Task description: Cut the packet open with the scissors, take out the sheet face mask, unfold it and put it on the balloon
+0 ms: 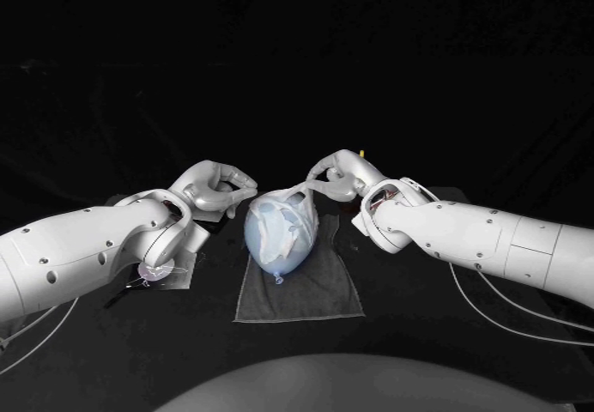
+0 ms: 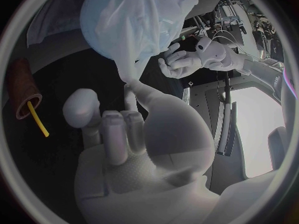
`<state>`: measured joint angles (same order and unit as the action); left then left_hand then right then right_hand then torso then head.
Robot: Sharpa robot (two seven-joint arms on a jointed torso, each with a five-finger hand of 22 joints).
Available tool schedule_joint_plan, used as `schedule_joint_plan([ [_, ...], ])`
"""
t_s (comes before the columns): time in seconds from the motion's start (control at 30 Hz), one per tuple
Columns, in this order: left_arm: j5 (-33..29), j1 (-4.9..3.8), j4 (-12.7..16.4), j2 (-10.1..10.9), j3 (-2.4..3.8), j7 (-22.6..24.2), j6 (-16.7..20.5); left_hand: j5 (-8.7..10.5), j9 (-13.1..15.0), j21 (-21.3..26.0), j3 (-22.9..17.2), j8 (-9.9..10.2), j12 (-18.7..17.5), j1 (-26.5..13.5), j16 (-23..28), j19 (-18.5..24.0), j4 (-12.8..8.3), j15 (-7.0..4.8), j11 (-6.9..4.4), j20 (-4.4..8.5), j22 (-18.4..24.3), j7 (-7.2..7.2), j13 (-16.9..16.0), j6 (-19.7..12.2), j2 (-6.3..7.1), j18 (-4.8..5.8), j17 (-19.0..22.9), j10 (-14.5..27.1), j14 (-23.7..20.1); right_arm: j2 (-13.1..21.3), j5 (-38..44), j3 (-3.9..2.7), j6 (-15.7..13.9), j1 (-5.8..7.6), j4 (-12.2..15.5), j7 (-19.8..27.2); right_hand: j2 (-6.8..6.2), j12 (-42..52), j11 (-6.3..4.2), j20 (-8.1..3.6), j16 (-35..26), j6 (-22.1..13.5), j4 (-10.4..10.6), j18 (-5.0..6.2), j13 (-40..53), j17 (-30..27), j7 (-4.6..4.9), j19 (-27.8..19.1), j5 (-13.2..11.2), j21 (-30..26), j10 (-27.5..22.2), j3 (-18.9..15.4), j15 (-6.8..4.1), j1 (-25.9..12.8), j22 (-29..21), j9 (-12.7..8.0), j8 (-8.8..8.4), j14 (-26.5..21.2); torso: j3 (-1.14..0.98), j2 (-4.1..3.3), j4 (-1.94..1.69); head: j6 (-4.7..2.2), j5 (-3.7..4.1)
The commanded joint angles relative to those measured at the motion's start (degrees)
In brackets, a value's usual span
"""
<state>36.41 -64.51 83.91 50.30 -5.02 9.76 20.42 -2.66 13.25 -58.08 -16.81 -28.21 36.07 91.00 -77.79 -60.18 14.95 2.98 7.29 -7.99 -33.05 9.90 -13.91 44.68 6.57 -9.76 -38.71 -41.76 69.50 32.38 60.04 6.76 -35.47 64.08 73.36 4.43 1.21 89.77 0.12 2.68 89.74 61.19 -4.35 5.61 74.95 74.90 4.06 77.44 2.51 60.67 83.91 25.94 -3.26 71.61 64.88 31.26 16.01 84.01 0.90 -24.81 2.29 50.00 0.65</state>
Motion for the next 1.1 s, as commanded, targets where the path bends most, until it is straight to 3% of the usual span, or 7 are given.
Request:
schedule_joint_plan([
  [0.03,9.4,-0.08,-0.9,-1.0,0.12,-5.4,1.3,-0.11,-0.2,-0.4,-0.7,0.3,-0.3,0.5,-0.1,0.0,0.1,-0.19,-0.13,0.09,-0.3,-0.07,0.4,0.7,0.20,-0.51,0.1,-0.7,0.0,0.1,-0.4,-0.05,-1.9,0.06,0.5,1.3,0.29,0.2,-0.45,-0.32,0.3,0.1,-0.1,1.08,15.0,15.1,-0.21,0.0,0.3,0.0,6.1,0.5,-0.51,0.0,0.1,3.1,1.14,6.0,0.01,-0.01,0.00,0.00,-0.01],
  [0.23,11.3,-0.16,-2.1,-2.4,0.24,-6.9,2.4,-0.11,-0.4,-0.2,-1.4,0.6,-0.9,0.3,0.0,0.1,0.2,-0.20,-0.10,0.12,0.0,-0.12,1.0,1.6,0.19,-0.54,0.4,-0.7,-0.2,0.5,-0.5,-0.05,-1.8,0.04,1.3,1.5,0.29,0.2,-0.45,-0.32,0.3,0.1,-0.1,1.08,15.0,15.1,-0.21,0.0,0.3,0.0,6.1,0.5,-0.51,0.0,0.1,3.1,1.14,6.0,0.01,-0.01,0.06,0.00,-0.04],
  [0.67,8.7,-0.31,-3.3,-3.6,0.72,-5.9,4.3,-0.10,-1.1,-1.1,-2.1,1.9,-0.8,-1.3,-0.6,-0.7,1.0,-0.27,-0.23,0.14,-1.3,-0.24,1.6,1.7,0.23,-0.33,-0.5,-1.8,0.6,1.4,-0.6,-0.05,-1.8,-0.02,2.9,1.6,0.28,0.2,-0.45,-0.33,0.3,0.0,-0.2,1.06,15.0,15.1,-0.21,0.0,0.3,0.1,6.1,0.5,-0.51,0.0,0.2,3.2,1.19,6.0,0.00,-0.01,0.01,0.00,0.07],
  [0.93,8.4,-0.47,-3.9,-4.5,0.87,-7.9,1.2,-0.09,-1.2,-0.8,-2.3,2.2,-0.8,-1.9,-0.4,-0.5,1.2,-0.28,-0.25,0.16,-0.8,-0.33,1.7,2.0,0.03,-0.38,0.5,-1.9,0.2,1.6,-0.7,-0.04,-3.0,-0.04,3.4,2.1,0.26,0.2,-0.45,-0.34,0.3,0.0,-0.2,1.05,15.0,15.1,-0.21,0.1,0.3,0.2,6.1,0.6,-0.52,0.0,0.2,3.3,1.27,6.0,-0.01,-0.06,0.02,0.00,0.11],
  [1.1,9.3,-0.61,-4.6,-5.4,0.92,-9.2,-0.6,-0.09,-1.3,-0.5,-2.0,2.3,-0.8,-2.0,-0.2,-0.2,0.8,-0.30,-0.30,0.18,-0.4,-0.51,1.8,2.7,1.03,-0.44,1.0,-1.8,-0.2,1.6,-0.9,-0.04,-3.5,-0.04,3.6,2.3,0.26,0.2,-0.45,-0.34,0.3,0.0,-0.2,1.01,15.0,15.1,-0.21,0.2,0.3,0.3,6.1,0.7,-0.53,-0.1,0.4,3.3,1.29,6.0,-0.01,-0.04,0.01,0.00,0.10],
])
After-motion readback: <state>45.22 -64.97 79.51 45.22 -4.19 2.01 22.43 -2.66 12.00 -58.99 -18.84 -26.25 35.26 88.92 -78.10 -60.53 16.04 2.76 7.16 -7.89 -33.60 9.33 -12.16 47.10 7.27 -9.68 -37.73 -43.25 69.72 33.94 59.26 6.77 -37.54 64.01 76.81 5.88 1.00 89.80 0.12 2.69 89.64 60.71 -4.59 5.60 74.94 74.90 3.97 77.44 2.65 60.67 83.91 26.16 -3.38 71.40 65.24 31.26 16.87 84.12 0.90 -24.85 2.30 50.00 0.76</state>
